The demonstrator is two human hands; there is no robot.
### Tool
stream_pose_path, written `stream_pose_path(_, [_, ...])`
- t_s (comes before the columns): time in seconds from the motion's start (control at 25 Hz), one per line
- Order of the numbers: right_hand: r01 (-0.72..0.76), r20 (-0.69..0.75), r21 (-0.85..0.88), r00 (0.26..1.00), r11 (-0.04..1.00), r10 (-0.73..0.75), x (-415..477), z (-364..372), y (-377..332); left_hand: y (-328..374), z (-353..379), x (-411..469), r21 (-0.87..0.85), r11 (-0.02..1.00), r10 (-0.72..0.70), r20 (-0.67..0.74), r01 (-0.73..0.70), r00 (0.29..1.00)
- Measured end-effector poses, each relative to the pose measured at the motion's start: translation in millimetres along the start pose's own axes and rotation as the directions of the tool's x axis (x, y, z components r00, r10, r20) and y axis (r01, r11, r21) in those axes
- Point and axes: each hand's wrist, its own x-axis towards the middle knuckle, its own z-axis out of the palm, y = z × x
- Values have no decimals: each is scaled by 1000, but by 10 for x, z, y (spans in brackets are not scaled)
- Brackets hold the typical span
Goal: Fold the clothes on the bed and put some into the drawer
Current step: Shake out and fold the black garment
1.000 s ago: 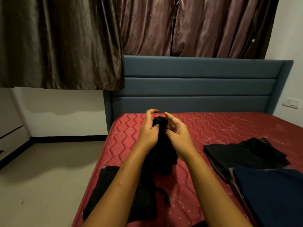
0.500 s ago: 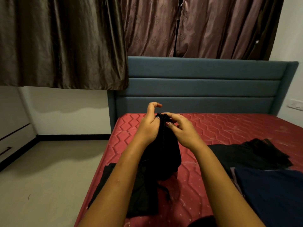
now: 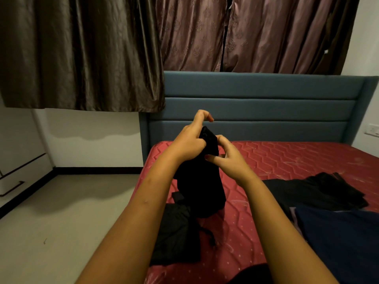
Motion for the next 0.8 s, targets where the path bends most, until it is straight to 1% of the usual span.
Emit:
stream_pose_path(0.04, [-40,66,78,997,996,35,-10,-5,-12,48,-22,14,20,999,42,-14,-42,999])
stream_pose_path(0.08, [-88,125,107,989,990,74,-13,1,-11,106,-51,24,50,995,88,-31,-86,996])
stream_pose_path(0.16, [-175,215,8,962,985,169,19,41,99,192,-156,69,109,975,204,-105,-192,973])
stream_pose_path(0.2, [-230,256,-52,937,972,236,23,70,180,235,-226,99,131,960,268,-163,-249,949])
stream_pose_path(0.28, [-330,353,-188,857,925,377,-36,160,396,333,-363,151,164,927,374,-309,-338,875])
stream_pose_path(0.32, [-346,398,-266,811,900,430,-114,245,537,388,-423,180,181,912,411,-376,-369,831])
stream_pose_path(0.36, [-326,441,-339,773,882,455,-217,349,651,436,-474,211,199,900,435,-429,-387,791])
stream_pose_path(0.4, [-317,472,-388,739,866,482,-330,475,794,476,-520,238,221,891,454,-469,-397,758])
stream_pose_path(0.44, [-365,481,-376,708,852,516,-453,615,921,502,-563,261,246,882,471,-494,-403,731])
stream_pose_path(0.52, [-551,479,-246,646,797,594,-678,867,1095,489,-642,290,305,876,482,-534,-374,694])
stream_pose_path(0.56, [-628,489,-185,608,756,625,-737,929,1142,454,-682,296,355,881,468,-561,-313,683])
stream_pose_path(0.6, [-697,472,-119,587,707,658,-712,890,1164,408,-731,295,410,886,439,-594,-215,674])
stream_pose_path(0.64, [-746,417,-22,599,666,684,-605,783,1176,352,-805,294,450,888,392,-643,-89,658])
stream_pose_path(0.68, [-758,314,108,640,643,701,-447,616,1165,290,-899,289,454,890,332,-706,40,626])
stream_pose_path(0.72, [-719,149,253,690,647,709,-224,388,1170,225,-1020,280,418,896,262,-771,149,581])
stream_pose_path(0.76, [-624,-82,357,720,695,689,18,100,1094,135,-1160,272,359,906,190,-819,225,541])
stream_pose_path(0.8, [-503,-342,354,715,789,610,271,-191,992,15,-1310,278,304,912,126,-847,276,517])
